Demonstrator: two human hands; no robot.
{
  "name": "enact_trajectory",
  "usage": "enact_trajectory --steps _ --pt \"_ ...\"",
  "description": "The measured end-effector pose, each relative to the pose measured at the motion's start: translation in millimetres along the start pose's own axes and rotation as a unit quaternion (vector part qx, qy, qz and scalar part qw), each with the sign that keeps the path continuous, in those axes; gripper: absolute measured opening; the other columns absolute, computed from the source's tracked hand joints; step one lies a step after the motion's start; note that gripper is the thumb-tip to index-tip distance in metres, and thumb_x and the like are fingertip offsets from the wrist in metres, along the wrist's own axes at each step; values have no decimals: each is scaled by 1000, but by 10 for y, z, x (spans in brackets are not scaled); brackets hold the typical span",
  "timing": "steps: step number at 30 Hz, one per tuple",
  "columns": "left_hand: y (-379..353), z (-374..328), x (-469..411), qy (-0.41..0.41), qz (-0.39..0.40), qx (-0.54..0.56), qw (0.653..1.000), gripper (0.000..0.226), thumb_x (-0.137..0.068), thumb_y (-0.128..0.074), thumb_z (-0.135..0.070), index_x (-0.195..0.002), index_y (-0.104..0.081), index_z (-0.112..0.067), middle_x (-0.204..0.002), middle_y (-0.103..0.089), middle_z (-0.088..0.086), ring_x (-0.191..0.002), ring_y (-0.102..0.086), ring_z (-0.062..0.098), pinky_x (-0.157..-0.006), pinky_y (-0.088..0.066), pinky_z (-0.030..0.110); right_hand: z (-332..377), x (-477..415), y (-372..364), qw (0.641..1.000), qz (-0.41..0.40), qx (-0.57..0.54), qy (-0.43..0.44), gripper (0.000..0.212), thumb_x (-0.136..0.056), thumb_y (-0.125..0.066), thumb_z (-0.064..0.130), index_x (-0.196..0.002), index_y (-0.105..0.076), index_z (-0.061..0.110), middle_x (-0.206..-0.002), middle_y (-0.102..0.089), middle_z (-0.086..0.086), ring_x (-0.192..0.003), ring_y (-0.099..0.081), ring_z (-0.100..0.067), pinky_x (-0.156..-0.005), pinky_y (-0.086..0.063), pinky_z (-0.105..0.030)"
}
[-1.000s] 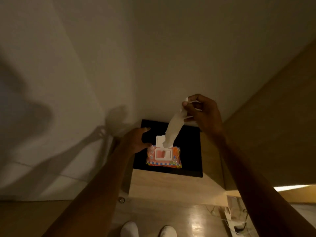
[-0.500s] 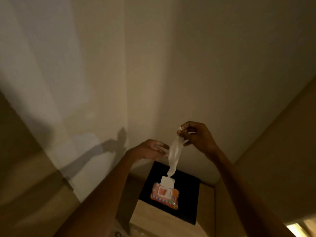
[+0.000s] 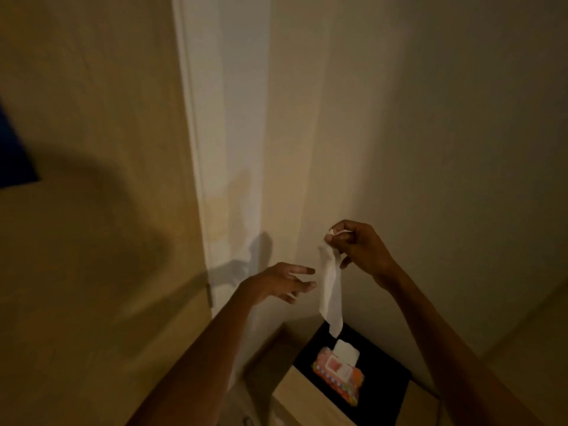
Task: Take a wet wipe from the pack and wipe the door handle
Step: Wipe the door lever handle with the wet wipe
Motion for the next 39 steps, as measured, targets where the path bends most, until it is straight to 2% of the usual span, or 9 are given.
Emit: enact_trajectory --steps 6,11,13,19,25,28,31,35,39 --pt "349 12 685 -19 -105 10 994 44 -77 -76 -36 -113 -68 -12 -109 -73 7 -97 -68 17 -84 -58 30 581 209 -560 998 40 -16 43 13 -91 -63 18 -90 -61 5 -77 -70 -19 -67 -65 -23 -49 -55 -31" --pt "739 240 1691 -39 -193 32 980 45 -74 -80 -36 -108 -68 -9 -101 -75 6 -87 -73 12 -76 -59 27 950 549 -1091 997 14 -25 71 17 -88 -67 23 -90 -62 8 -77 -70 -21 -64 -65 -25 -50 -55 -33" --pt "862 371 2188 -41 -226 45 972 34 -76 -79 -29 -101 -69 -10 -98 -75 5 -83 -73 12 -82 -58 31 1094 718 -1389 996 21 -21 83 17 -87 -68 24 -88 -62 8 -74 -70 -19 -62 -66 -25 -49 -55 -35" --pt "1137 834 3568 -28 -310 44 949 39 -78 -77 -29 -112 -69 -12 -103 -75 3 -90 -71 13 -76 -58 21 1494 1202 -2412 990 70 12 118 13 -85 -71 23 -84 -65 12 -64 -67 -9 -51 -62 -18 -44 -53 -30" --pt "1355 1315 4707 -10 -393 57 917 48 -81 -73 -36 -117 -64 -6 -108 -73 4 -97 -71 18 -91 -56 34 1752 1548 -3451 975 171 -131 49 15 -96 -54 15 -91 -66 8 -94 -68 -12 -84 -65 -25 -72 -57 -36" --pt "1380 1455 5117 3 -423 68 903 43 -84 -67 -41 -118 -59 -15 -109 -68 2 -96 -68 18 -85 -57 32 1847 1789 -3905 949 229 -217 -25 25 -98 -49 27 -104 -65 9 -105 -68 -14 -88 -67 -25 -73 -57 -35" --pt "1439 1585 5495 17 -453 62 889 43 -84 -62 -49 -116 -61 -20 -110 -67 4 -97 -67 19 -84 -57 35 1921 2048 -4319 895 327 -286 -100 32 -94 -53 38 -113 -62 14 -111 -69 -9 -101 -65 -28 -88 -54 -41" --pt "1480 1708 5923 0 -479 104 871 46 -86 -63 -46 -120 -61 -15 -108 -69 6 -98 -68 22 -81 -57 35 1958 2320 -4703 835 453 -286 -130 57 -76 -76 13 -127 -50 21 -120 -65 -9 -107 -63 -24 -94 -49 -37" --pt "1507 1842 6199 17 -512 115 851 36 -90 -57 -45 -116 -63 -20 -96 -69 -1 -88 -69 18 -71 -56 30 2105 2452 -4922 846 476 -215 -104 56 -74 -77 1 -121 -56 24 -105 -67 -9 -88 -59 -20 -80 -49 -29"
Point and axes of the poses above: each hand's wrist, its own x-axis away from the middle knuckle, its own y-axis out of the back of the hand, z = x × y, the point moved 4 cm from there along -x, towards the middle knuckle
